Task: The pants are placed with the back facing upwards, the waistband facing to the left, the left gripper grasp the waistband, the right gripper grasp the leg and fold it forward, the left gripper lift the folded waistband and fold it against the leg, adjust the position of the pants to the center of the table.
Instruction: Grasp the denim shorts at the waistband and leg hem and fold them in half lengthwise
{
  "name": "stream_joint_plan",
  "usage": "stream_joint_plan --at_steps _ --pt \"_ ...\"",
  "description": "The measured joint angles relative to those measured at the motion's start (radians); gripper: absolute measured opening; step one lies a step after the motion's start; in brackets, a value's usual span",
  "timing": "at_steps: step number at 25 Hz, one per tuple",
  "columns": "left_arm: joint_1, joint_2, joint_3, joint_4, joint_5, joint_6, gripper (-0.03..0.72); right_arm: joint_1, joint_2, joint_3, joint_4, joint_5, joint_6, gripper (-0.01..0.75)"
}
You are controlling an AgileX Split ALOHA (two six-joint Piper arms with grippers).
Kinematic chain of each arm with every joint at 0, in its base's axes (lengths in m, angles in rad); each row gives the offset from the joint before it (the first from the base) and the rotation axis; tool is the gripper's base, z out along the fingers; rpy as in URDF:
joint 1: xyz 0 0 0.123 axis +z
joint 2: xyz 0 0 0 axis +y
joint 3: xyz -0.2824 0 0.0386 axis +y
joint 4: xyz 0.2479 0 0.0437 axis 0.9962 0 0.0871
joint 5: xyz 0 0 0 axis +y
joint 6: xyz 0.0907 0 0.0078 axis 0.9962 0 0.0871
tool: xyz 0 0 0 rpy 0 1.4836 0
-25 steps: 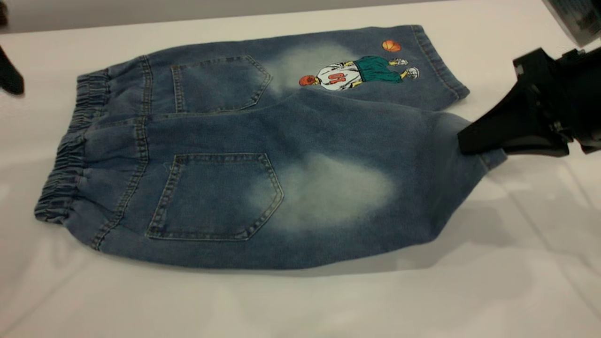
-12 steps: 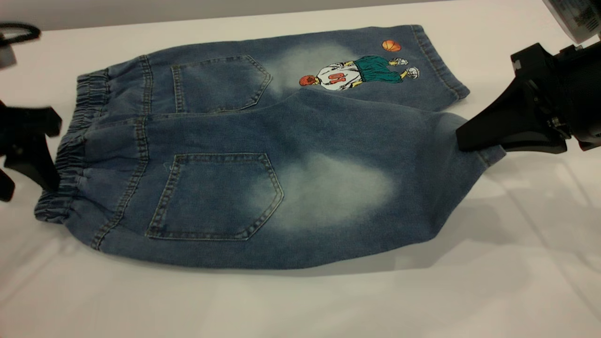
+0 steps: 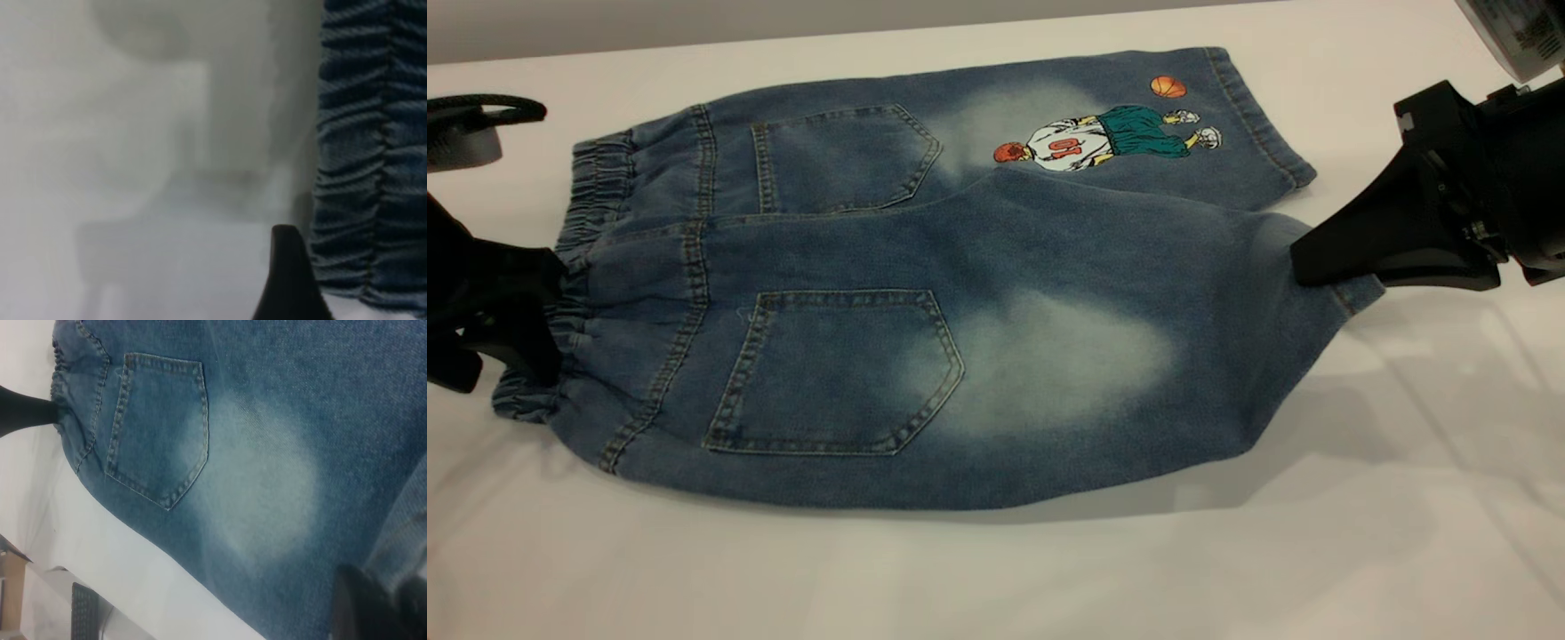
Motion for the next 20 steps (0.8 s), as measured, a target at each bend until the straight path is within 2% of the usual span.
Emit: stream_joint_plan --at_steps 20 --pt "0.000 0.049 0.000 -0.036 -0.023 -0.006 0.433 0.000 0.000 0.000 0.000 0.008 0.000 0.014"
